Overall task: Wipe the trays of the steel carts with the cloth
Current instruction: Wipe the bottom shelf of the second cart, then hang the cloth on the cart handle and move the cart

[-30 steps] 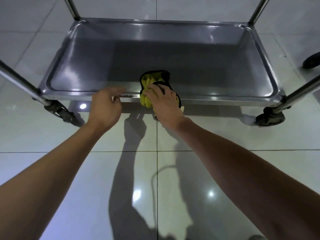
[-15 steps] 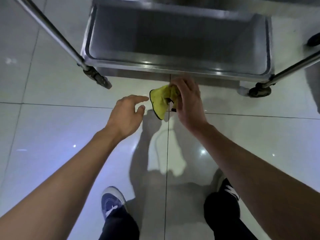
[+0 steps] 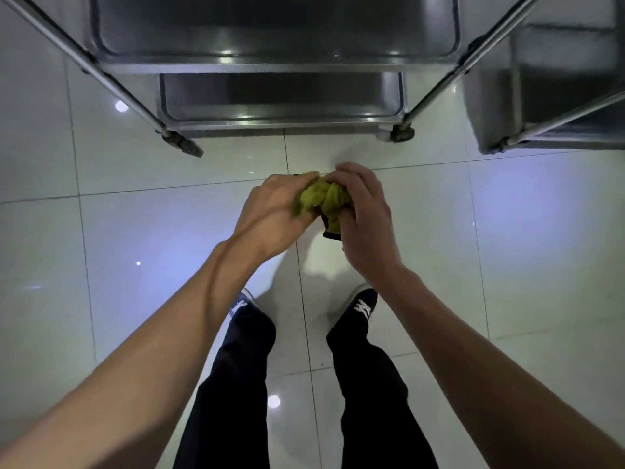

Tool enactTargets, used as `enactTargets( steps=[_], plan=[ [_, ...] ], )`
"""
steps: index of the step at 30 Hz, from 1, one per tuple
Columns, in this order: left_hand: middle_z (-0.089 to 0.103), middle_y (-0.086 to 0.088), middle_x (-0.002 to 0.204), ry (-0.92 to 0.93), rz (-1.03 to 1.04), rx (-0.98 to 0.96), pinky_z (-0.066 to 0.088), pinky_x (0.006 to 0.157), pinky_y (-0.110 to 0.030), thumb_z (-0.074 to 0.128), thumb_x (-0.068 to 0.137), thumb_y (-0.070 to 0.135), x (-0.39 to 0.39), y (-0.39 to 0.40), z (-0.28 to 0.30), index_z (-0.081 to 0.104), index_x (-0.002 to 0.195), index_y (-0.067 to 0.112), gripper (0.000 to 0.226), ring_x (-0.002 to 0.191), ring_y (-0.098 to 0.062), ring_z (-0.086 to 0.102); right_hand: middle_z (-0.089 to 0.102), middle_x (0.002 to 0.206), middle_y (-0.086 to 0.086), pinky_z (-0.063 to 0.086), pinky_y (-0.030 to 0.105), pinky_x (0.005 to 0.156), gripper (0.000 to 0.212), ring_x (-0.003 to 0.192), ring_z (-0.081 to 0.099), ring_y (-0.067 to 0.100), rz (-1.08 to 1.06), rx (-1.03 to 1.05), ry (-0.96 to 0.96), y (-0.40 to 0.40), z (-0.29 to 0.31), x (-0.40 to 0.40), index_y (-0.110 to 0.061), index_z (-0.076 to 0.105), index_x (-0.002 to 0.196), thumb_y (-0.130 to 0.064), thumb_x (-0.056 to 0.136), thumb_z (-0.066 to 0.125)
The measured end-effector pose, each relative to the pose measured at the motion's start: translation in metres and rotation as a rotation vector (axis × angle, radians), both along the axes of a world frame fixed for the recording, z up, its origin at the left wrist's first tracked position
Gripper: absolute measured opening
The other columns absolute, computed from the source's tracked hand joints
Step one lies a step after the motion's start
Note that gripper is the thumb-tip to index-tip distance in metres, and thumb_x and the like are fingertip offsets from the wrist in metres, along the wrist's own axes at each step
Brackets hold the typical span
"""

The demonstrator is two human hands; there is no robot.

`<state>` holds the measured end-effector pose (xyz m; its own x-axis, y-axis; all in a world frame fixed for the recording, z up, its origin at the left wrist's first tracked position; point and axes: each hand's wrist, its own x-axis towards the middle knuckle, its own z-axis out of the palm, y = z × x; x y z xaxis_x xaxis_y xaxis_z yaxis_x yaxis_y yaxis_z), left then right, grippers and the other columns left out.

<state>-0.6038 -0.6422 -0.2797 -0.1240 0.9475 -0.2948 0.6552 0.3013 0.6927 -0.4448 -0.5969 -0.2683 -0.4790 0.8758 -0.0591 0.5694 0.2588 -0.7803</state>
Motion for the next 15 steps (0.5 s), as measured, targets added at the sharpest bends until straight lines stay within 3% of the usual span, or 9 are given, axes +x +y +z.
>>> enactTargets(
  steps=[2,4,8,15],
  plan=[
    [0.071,0.006,0.074,0.030,0.026,-0.010,0.052,0.082,-0.045,0.051,0.088,0.027,0.012,0.005,0.034,0.068,0.100,0.031,0.021,0.092,-0.025,0.063,0.049,0.138,0.010,0.037,-0.002,0.086,0.047,0.123,0.049,0.028,-0.015,0.015,0.029,0.001,0.032,0.016,-0.007,0.062,0.122,-0.009,0.080,0.040],
    [0.068,0.006,0.062,0.036,0.058,-0.005,0.054,0.076,-0.044,0.049,0.090,0.024,0.026,0.011,0.066,0.069,0.090,0.029,0.020,0.079,-0.024,0.066,0.049,0.139,0.012,0.041,0.003,0.088,0.046,0.124,0.049,0.029,-0.036,0.047,0.024,0.006,0.061,0.035,-0.006,0.061,0.124,-0.003,0.082,0.042],
    [0.069,0.007,0.067,0.129,0.074,0.069,0.054,0.071,-0.040,0.052,0.088,0.023,0.053,0.029,0.128,0.069,0.091,0.030,0.019,0.080,-0.024,0.064,0.049,0.138,0.012,0.046,0.044,0.102,0.043,0.127,0.048,0.029,-0.090,0.115,0.026,0.019,0.107,0.073,-0.004,0.060,0.125,0.006,0.086,0.046],
    [0.072,0.008,0.090,0.192,0.096,0.190,0.057,0.076,-0.042,0.055,0.087,0.024,0.099,0.069,0.223,0.073,0.097,0.032,0.022,0.085,-0.020,0.065,0.047,0.143,0.013,0.044,0.044,0.107,0.035,0.131,0.047,0.027,-0.077,0.219,0.046,0.048,0.166,0.130,-0.004,0.057,0.132,-0.001,0.097,0.051]
  ],
)
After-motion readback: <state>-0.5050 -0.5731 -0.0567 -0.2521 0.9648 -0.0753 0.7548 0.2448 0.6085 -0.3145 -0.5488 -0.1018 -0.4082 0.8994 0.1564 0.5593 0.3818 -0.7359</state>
